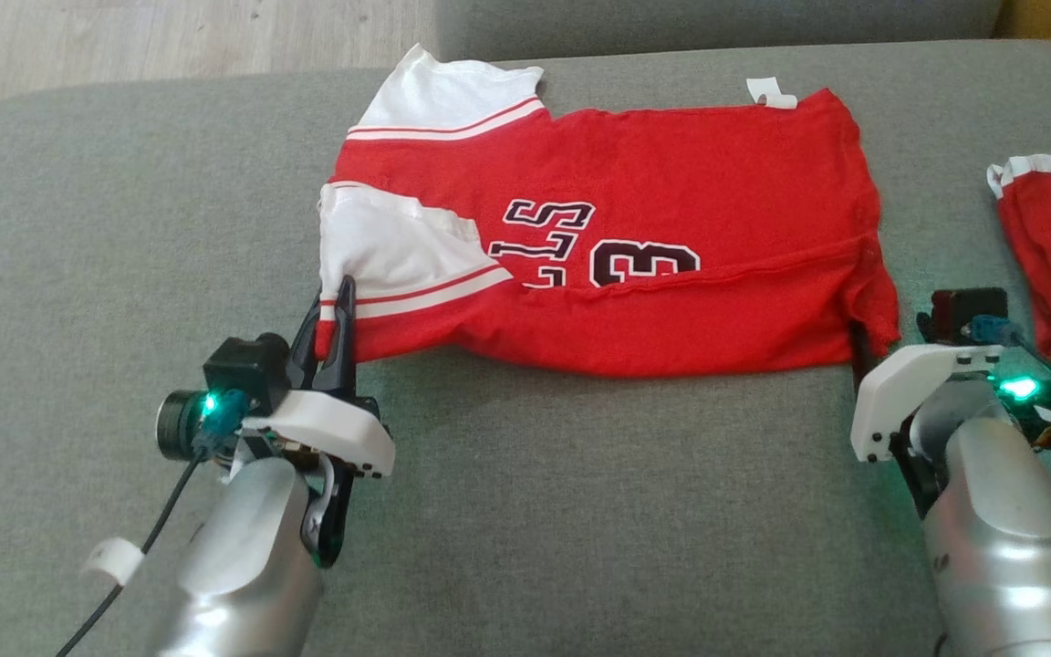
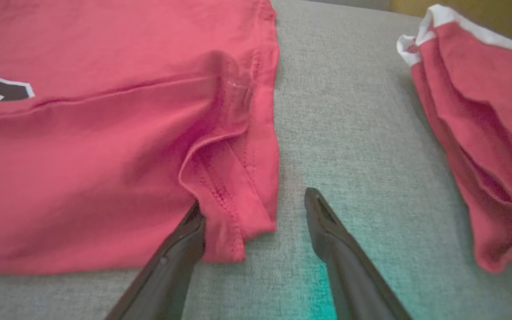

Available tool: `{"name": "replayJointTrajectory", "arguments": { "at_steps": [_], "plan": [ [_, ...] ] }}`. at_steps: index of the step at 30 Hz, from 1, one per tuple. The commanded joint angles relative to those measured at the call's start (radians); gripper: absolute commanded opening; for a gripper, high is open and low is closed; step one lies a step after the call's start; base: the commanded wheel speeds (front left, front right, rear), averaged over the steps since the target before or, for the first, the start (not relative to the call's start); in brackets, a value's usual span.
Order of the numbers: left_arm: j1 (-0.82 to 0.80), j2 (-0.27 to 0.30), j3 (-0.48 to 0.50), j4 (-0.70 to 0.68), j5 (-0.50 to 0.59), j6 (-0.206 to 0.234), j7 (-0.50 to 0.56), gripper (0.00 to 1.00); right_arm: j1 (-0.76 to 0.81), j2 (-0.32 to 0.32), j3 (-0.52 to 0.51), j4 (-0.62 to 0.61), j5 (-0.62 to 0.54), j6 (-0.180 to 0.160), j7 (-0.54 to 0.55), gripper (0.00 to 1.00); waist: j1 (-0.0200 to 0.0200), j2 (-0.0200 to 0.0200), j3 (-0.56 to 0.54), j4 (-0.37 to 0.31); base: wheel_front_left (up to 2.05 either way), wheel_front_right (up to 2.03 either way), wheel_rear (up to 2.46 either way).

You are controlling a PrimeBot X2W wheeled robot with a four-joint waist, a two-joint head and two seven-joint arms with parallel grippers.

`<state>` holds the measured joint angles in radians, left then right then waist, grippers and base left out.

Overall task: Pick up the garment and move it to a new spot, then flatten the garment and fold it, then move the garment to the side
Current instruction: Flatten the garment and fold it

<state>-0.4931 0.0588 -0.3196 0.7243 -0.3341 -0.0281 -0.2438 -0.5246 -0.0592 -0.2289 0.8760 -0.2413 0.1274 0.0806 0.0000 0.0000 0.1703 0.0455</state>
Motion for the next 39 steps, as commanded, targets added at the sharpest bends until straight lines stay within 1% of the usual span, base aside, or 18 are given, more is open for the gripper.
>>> {"name": "replayJointTrajectory", "arguments": {
  "at_steps": [1,6,7,8,9,16,20,25,28,31,34,35,39],
  "plan": [
    [-0.034,0.017,0.027,-0.033,0.003,-0.005,-0.015,0.00,-0.034,0.009,0.014,-0.005,-0.005,0.003,-0.004,1.00,0.0000,0.0000,0.000,0.001,0.00,0.00,0.00],
    [-0.028,0.022,0.029,-0.029,-0.002,-0.001,-0.016,0.00,-0.061,0.009,-0.015,0.079,0.016,0.003,-0.028,1.00,0.0000,0.0000,-0.001,-0.002,0.00,0.00,0.00],
    [-0.028,0.023,0.028,-0.027,-0.003,0.000,-0.016,0.00,-0.068,0.009,-0.015,0.096,0.024,0.003,-0.034,0.72,0.0000,0.0000,-0.001,-0.003,0.00,0.00,0.00],
    [-0.028,0.025,0.028,-0.025,-0.003,0.000,-0.016,0.00,-0.076,0.009,-0.011,0.113,0.033,0.003,-0.042,0.33,0.0000,0.0000,0.000,-0.005,0.00,0.00,0.00],
    [-0.028,0.026,0.028,-0.022,-0.004,0.001,-0.016,0.00,-0.083,0.009,-0.005,0.132,0.044,0.003,-0.049,0.00,0.0000,0.0000,0.000,-0.007,0.00,0.00,0.00],
    [-0.016,0.048,0.034,0.013,-0.014,0.006,-0.016,0.00,-0.119,0.009,0.047,0.234,0.134,0.003,-0.119,0.00,0.0000,0.0000,-0.019,-0.029,0.00,0.00,0.00],
    [0.025,0.073,0.041,0.046,-0.025,0.005,-0.015,0.00,-0.113,0.009,0.094,0.281,0.205,0.003,-0.172,0.00,0.0000,0.0000,-0.072,-0.055,0.00,0.00,0.00],
    [0.077,0.094,0.043,0.066,-0.038,0.000,-0.006,0.00,-0.085,0.009,0.127,0.304,0.251,0.003,-0.192,0.00,0.0000,0.0000,-0.139,-0.075,0.00,0.00,0.00],
    [0.112,0.107,0.042,0.067,-0.045,-0.001,0.010,0.00,-0.067,0.009,0.146,0.308,0.271,0.003,-0.180,0.00,0.0000,0.0000,-0.176,-0.085,0.00,0.00,0.00],
    [0.142,0.119,0.035,0.056,-0.048,-0.007,0.033,0.00,-0.054,0.008,0.166,0.305,0.296,0.003,-0.140,0.00,0.0000,0.0000,-0.200,-0.090,0.00,0.00,0.00],
    [0.176,0.126,0.026,0.040,-0.056,-0.013,0.074,0.00,-0.035,-0.006,0.193,0.296,0.321,0.003,-0.086,0.00,0.0000,0.0000,-0.221,-0.091,0.00,0.00,0.00],
    [0.176,0.126,0.026,0.040,-0.056,-0.013,0.074,0.00,-0.035,-0.006,0.193,0.296,0.321,0.003,-0.086,0.00,0.0000,0.0000,-0.221,-0.091,0.00,0.00,0.00],
    [0.223,0.141,0.013,0.006,-0.064,-0.020,0.124,0.00,0.004,-0.033,0.230,0.253,0.368,0.003,-0.027,0.00,0.0000,0.0000,-0.239,-0.093,0.00,0.00,0.00]
  ]
}}
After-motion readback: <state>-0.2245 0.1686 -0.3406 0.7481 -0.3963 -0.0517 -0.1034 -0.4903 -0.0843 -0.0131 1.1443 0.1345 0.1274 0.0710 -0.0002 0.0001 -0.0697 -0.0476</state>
